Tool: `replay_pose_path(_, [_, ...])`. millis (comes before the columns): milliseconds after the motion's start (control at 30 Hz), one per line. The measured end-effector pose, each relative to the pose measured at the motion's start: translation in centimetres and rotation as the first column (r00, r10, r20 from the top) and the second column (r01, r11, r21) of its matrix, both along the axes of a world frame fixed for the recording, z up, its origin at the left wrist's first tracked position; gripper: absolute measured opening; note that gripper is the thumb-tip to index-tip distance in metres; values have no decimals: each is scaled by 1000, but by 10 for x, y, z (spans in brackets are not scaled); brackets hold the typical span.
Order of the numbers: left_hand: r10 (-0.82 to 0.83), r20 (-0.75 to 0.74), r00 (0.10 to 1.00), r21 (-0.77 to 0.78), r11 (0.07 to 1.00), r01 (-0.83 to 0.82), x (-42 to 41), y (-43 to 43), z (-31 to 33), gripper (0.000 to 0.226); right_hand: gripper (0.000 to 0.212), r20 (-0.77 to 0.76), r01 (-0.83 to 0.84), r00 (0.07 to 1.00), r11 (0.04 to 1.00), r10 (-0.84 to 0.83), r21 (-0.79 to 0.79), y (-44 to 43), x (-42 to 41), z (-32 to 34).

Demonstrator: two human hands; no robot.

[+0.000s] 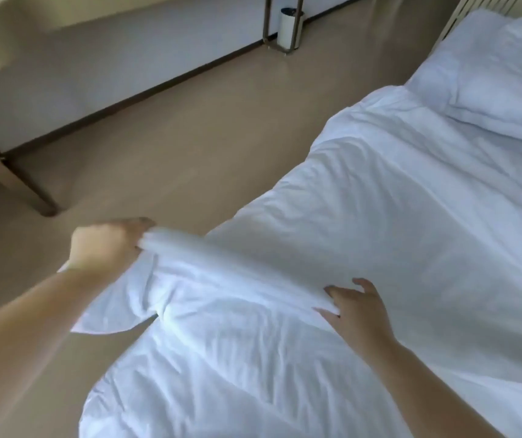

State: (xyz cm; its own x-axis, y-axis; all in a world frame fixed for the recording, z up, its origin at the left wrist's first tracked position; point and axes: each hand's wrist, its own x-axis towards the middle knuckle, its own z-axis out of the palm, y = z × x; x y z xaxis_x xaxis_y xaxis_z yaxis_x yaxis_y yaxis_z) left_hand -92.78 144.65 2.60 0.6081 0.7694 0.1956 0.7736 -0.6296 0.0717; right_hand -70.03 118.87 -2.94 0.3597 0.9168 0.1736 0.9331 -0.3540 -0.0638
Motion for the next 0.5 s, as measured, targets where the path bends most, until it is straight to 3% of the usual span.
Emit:
replay_pose_path(67, [-248,14,969,208,948,240,52,47,28,35,37,94,123,987,988,-132,94,28,30,31])
replay_pose_path(100, [-347,-21,938,295,894,337,78,64,35,28,37,84,223,970,974,-226,45,41,47,46])
replay_pose_path(133, [-356,-67,932,284,889,360,101,78,37,27,35,65,320,946,946,-317,-44,50,62,56])
replay_pose_path(200, [-217,-125,968,119,966,232,138,88,30,52,42,-49,474,873,867,-486,-156,54,83,56])
replay_pose_path(267, [-126,-143,982,-1,992,127,156,77,10,71,55,-36,558,816,804,-576,-206,47,88,45])
replay_pose_path(333, [-261,-160,952,-183,956,232,144,50,-30,73,64,-86,555,792,771,-605,-314,25,75,29])
replay_pose_path(400, [-547,-100,831,-343,803,488,100,11,-70,77,75,-172,487,809,804,-563,-342,-15,47,9])
replay_pose_path(467, [-746,-98,659,-353,645,678,51,-17,-96,97,91,-178,310,897,861,-405,-403,-59,11,-11])
replay_pose_path(500, [-771,-138,621,-333,627,704,35,-22,-105,105,104,-193,197,926,851,-325,-487,-76,-6,-20])
